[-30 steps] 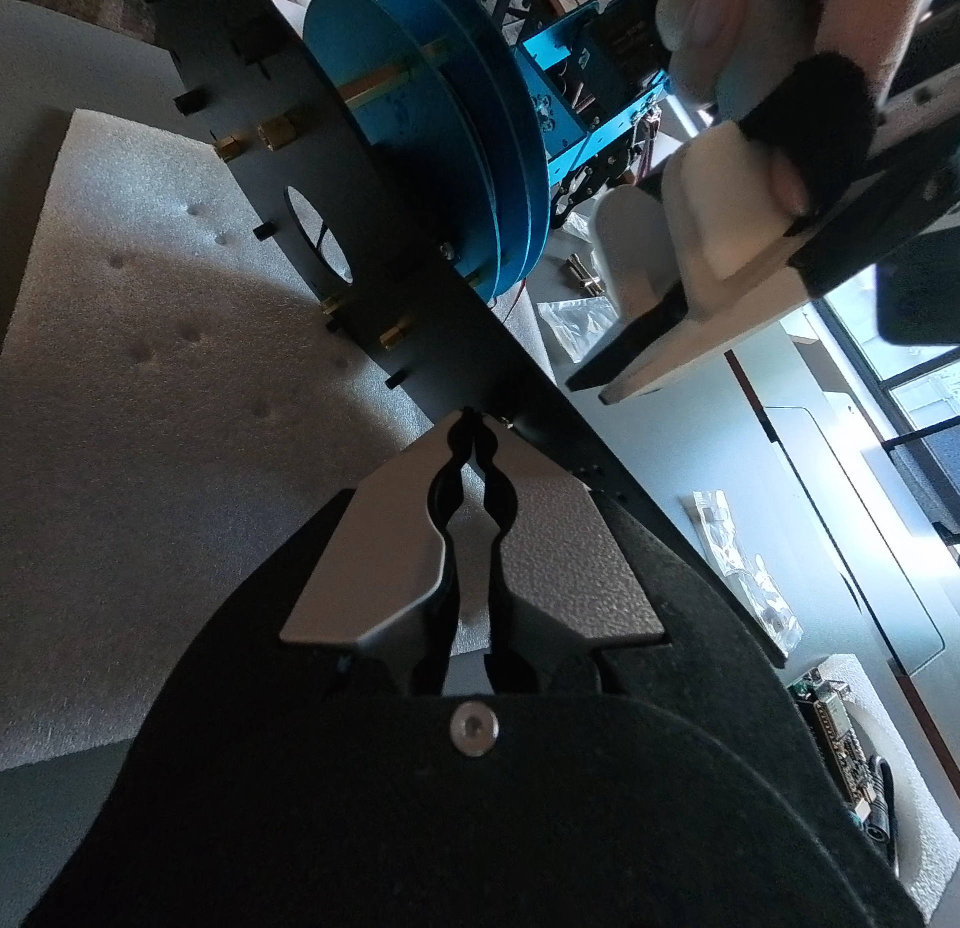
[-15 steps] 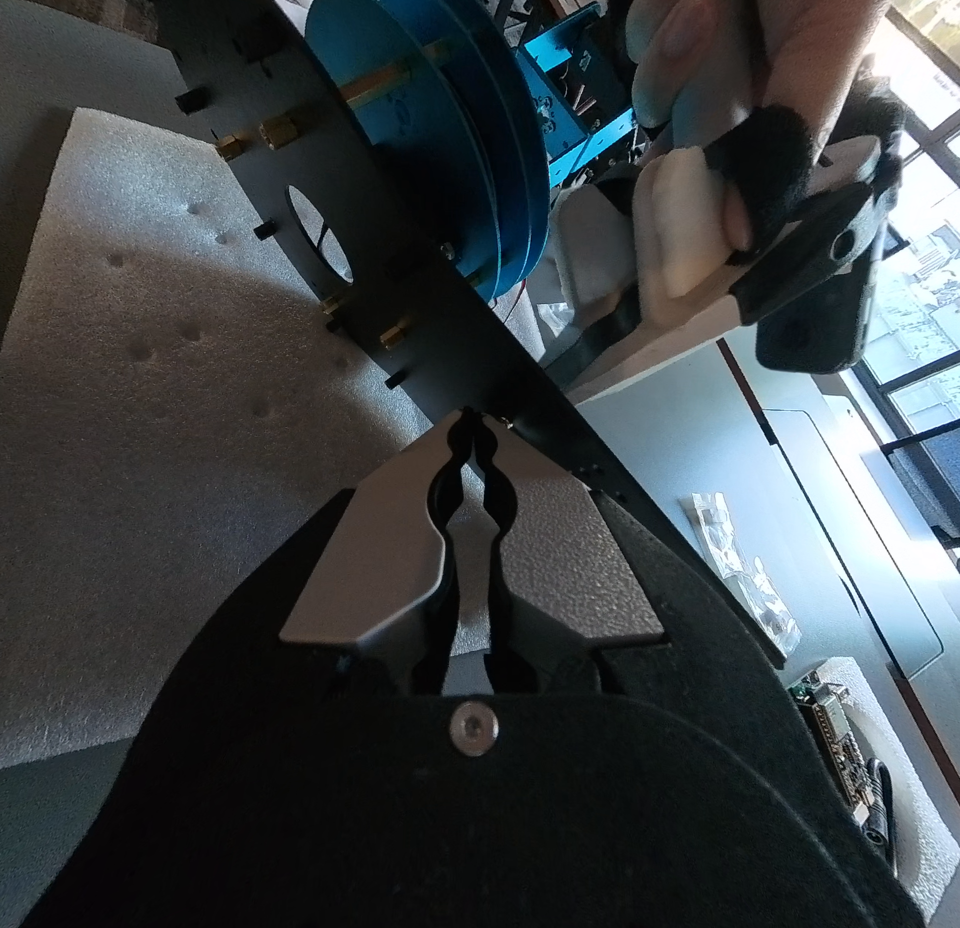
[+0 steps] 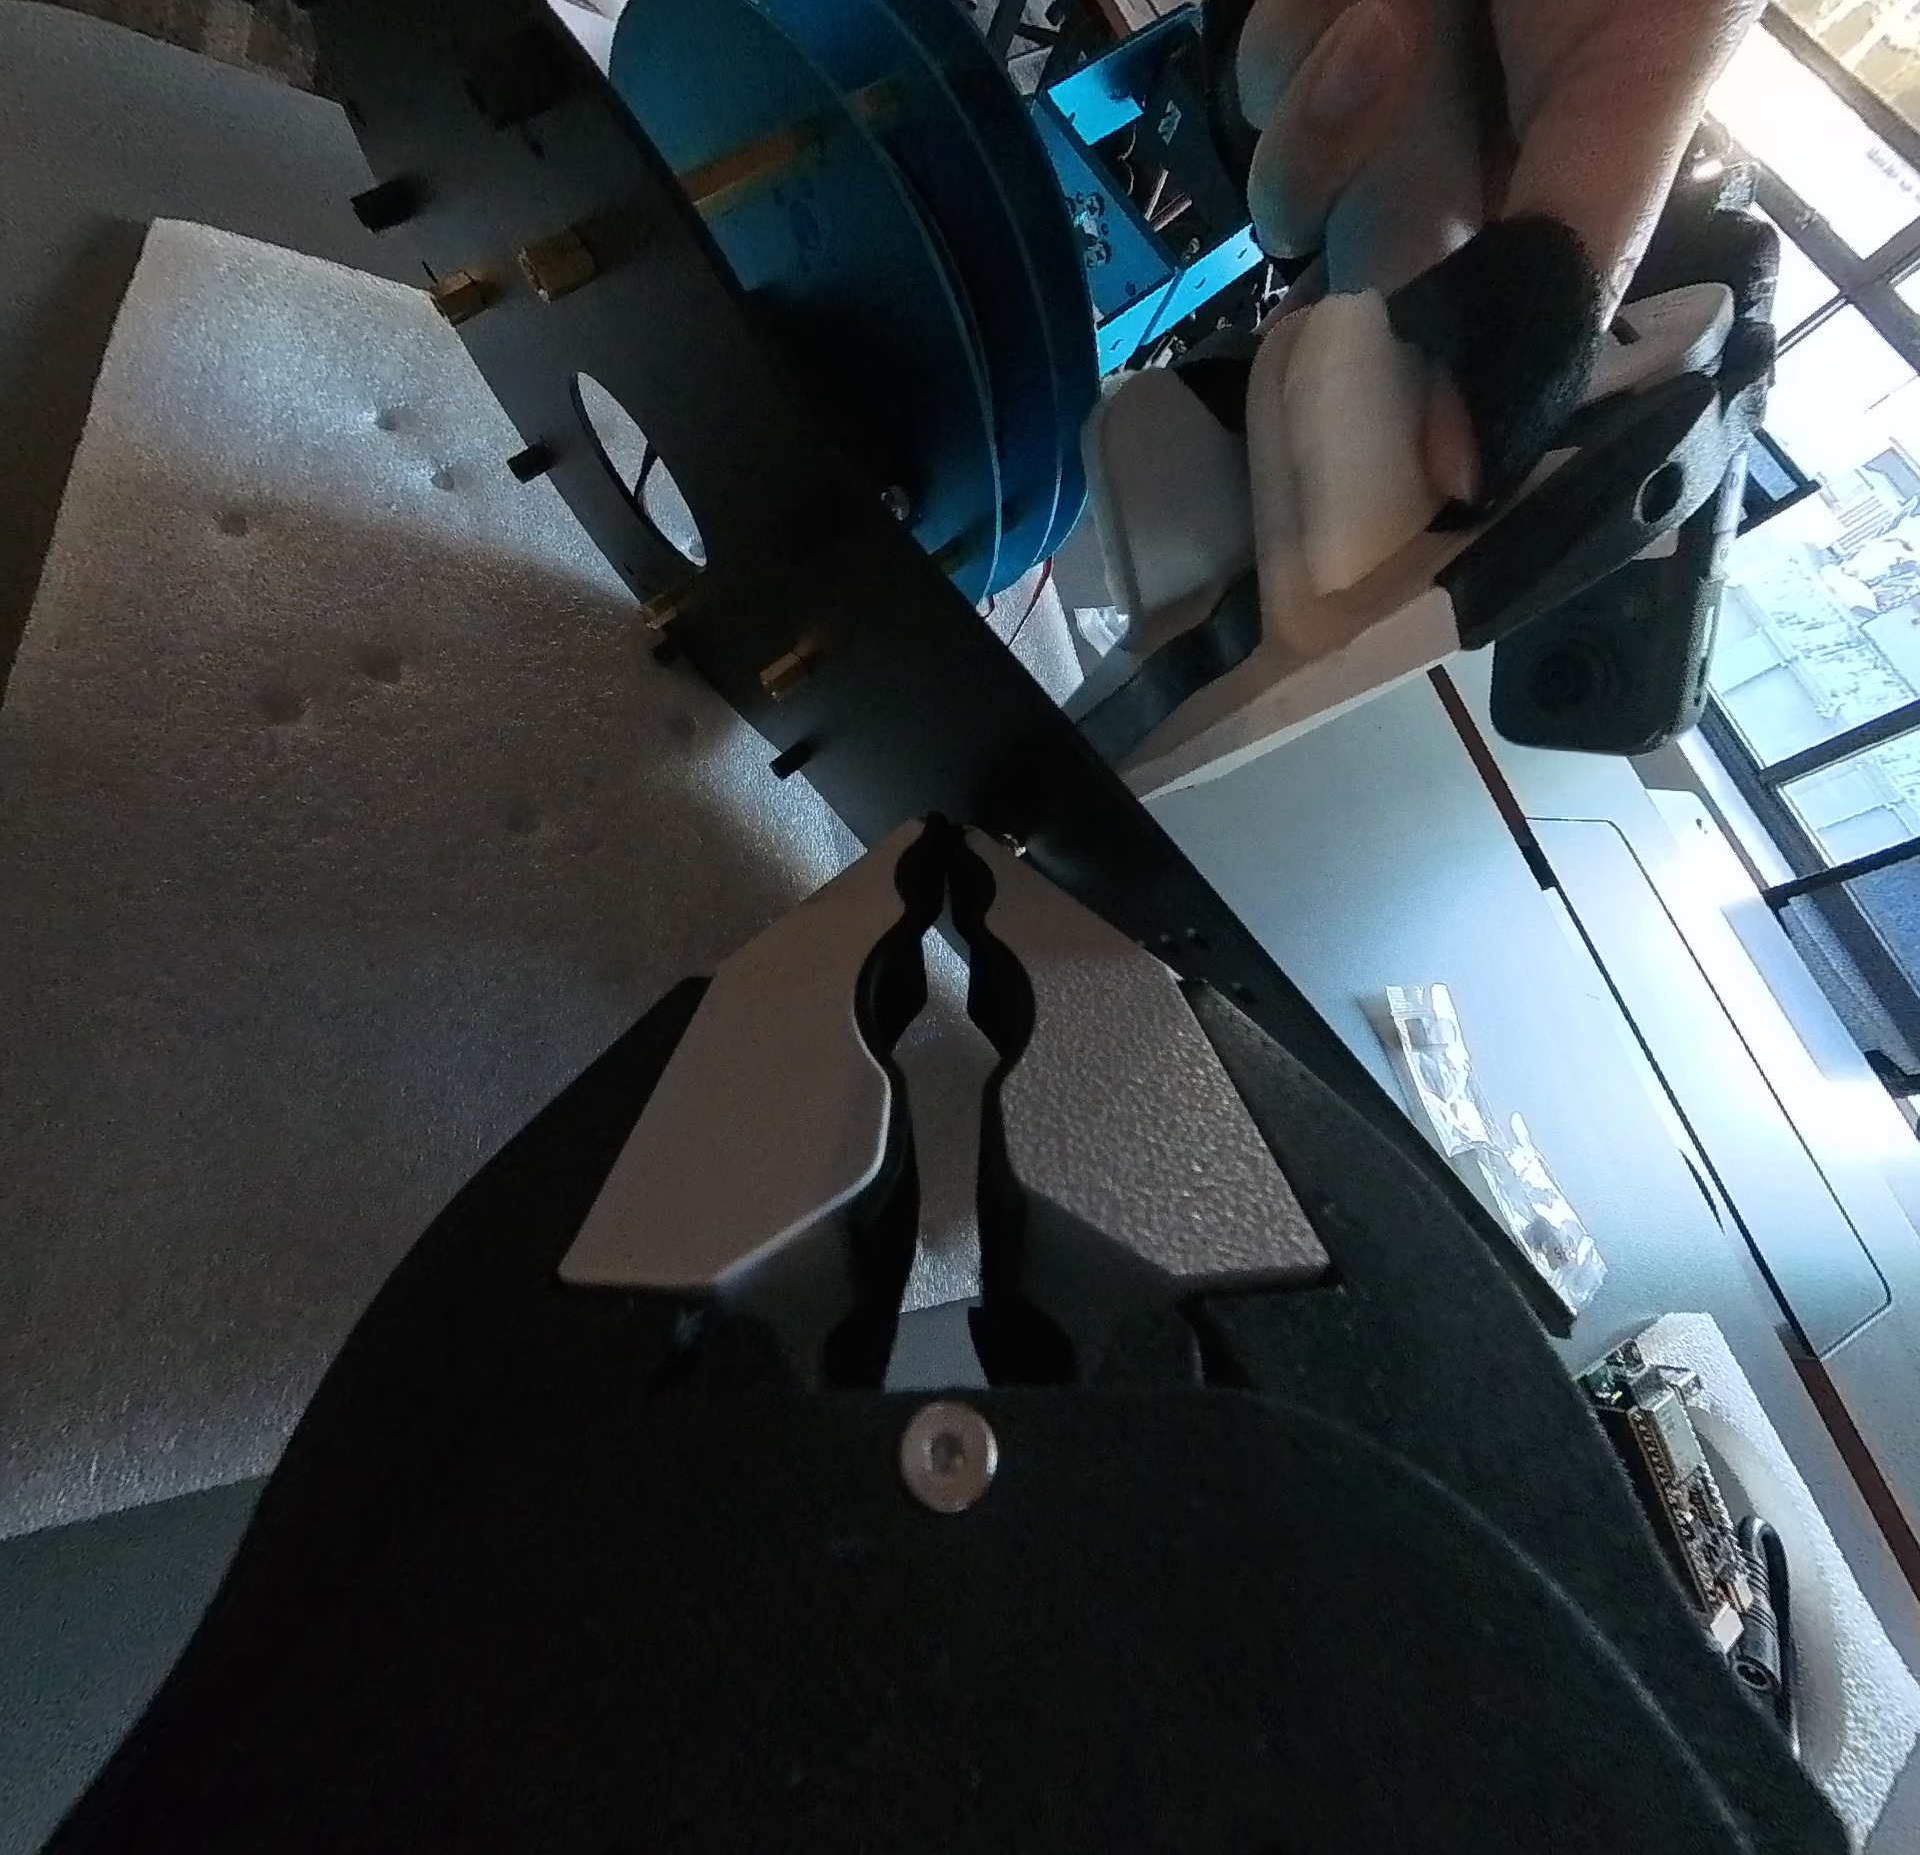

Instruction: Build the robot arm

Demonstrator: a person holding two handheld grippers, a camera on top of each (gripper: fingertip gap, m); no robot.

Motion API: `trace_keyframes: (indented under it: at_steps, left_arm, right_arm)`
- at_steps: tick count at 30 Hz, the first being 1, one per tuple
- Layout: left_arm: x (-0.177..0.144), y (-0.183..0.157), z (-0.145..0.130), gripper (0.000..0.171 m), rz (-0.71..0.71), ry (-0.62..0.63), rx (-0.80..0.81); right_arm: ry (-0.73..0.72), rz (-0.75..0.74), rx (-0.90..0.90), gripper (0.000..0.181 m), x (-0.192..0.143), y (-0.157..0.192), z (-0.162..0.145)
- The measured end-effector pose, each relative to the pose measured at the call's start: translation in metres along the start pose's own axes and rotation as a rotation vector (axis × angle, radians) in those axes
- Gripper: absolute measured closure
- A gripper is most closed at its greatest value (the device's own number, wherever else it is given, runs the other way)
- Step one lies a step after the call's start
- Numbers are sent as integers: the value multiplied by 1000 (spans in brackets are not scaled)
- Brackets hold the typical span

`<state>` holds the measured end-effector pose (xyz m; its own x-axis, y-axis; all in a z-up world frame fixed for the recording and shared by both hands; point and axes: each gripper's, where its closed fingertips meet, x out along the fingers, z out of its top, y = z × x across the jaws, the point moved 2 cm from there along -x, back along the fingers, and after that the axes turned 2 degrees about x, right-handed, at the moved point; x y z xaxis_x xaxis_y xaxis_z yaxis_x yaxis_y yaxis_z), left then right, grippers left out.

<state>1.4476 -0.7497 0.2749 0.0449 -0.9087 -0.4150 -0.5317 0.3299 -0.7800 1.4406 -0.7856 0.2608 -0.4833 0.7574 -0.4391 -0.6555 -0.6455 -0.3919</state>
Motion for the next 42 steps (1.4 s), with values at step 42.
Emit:
trace_keyframes:
  at_steps: [42]
  left_arm:
    - [2, -2, 0, 168, -39, 2, -16]
  right_arm:
    - [5, -3, -3, 181, 0, -1, 0]
